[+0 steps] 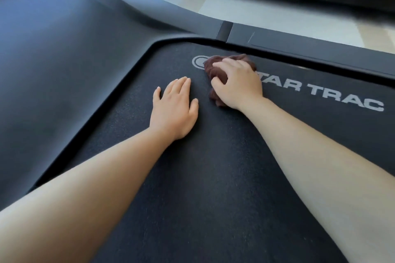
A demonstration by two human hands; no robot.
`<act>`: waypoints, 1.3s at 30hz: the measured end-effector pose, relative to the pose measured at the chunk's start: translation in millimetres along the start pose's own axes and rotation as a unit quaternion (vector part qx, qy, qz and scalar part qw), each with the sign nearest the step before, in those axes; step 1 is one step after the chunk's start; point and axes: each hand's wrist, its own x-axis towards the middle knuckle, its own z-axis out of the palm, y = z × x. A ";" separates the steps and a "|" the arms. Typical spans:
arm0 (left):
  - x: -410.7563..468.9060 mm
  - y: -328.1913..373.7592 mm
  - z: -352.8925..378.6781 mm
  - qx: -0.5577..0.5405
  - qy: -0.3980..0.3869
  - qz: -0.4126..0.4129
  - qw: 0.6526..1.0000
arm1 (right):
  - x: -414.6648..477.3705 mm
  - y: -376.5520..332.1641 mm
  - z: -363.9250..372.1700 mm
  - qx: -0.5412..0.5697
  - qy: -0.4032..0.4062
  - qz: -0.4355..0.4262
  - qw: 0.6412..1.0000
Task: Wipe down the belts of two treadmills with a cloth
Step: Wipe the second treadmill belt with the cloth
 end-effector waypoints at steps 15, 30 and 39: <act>-9.8 -19.7 -1.8 0.038 0.042 -0.005 0.998 | 2.2 -12.4 11.6 0.004 0.054 0.020 0.998; -11.1 -13.6 -12.5 0.049 -0.028 -0.001 0.998 | -107.4 4.7 -13.0 0.019 0.036 0.014 0.999; -23.5 59.7 10.1 0.029 -0.081 -0.009 0.996 | -132.3 40.6 -31.4 0.013 0.080 0.060 0.995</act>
